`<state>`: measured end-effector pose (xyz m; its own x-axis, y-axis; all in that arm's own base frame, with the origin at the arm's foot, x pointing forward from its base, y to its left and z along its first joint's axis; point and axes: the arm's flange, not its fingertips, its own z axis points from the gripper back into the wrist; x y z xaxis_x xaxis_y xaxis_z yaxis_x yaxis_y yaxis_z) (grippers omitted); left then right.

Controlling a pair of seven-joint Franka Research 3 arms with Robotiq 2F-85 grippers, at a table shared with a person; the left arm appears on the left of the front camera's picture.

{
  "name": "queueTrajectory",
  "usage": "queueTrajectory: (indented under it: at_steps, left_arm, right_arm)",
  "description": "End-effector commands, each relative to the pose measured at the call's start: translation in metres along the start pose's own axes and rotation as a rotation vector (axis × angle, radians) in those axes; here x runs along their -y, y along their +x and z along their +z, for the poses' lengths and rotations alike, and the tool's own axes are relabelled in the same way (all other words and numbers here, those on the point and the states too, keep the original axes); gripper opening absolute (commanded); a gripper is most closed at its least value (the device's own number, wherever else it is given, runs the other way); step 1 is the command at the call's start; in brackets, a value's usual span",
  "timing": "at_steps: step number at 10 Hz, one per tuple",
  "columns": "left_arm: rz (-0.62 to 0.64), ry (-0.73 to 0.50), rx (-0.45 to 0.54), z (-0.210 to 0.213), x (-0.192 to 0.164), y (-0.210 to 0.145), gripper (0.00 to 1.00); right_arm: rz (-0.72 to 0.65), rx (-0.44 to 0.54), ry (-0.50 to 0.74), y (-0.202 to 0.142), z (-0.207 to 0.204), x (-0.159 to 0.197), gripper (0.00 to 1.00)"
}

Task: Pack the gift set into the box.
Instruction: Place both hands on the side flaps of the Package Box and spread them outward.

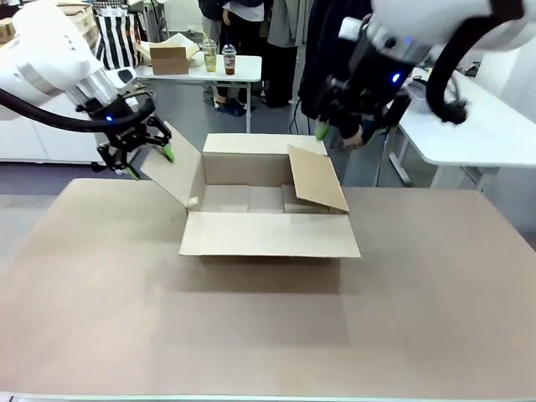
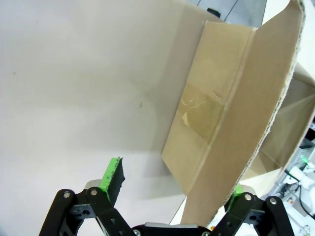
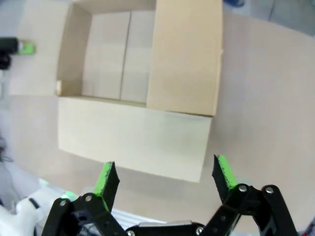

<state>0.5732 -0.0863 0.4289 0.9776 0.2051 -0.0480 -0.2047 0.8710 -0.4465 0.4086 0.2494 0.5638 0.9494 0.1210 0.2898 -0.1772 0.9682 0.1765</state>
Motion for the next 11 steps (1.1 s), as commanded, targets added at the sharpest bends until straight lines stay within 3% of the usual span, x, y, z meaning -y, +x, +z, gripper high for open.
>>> queueTrajectory:
  at_steps: [1,2,3,4,5,8,11]
  left_arm:
    - [0.000,0.009,0.006,0.004,0.000,-0.002,1.00]
    - [0.000,0.009,0.006,0.004,0.000,-0.002,1.00]
    - [0.000,0.009,0.006,0.004,0.000,-0.002,1.00]
    - [0.000,0.009,0.006,0.004,0.000,-0.002,1.00]
    - [0.000,0.009,0.006,0.004,0.000,-0.002,1.00]
    - [0.000,0.009,0.006,0.004,0.000,-0.002,1.00]
    - [0.000,0.009,0.006,0.004,0.000,-0.002,1.00]
  right_arm:
    - [-0.126,0.018,-0.104,-0.009,0.035,0.017,1.00]
    - [0.000,0.000,0.000,0.000,0.000,0.000,1.00]
    - [0.000,0.000,0.000,0.000,0.000,0.000,1.00]
    - [-0.021,-0.004,-0.028,-0.001,0.002,0.004,1.00]
    - [0.040,-0.001,-0.137,0.021,-0.012,-0.015,1.00]
    - [0.155,-0.067,-0.282,0.093,-0.076,-0.052,1.00]
    - [0.173,-0.144,-0.374,0.124,-0.142,-0.067,1.00]
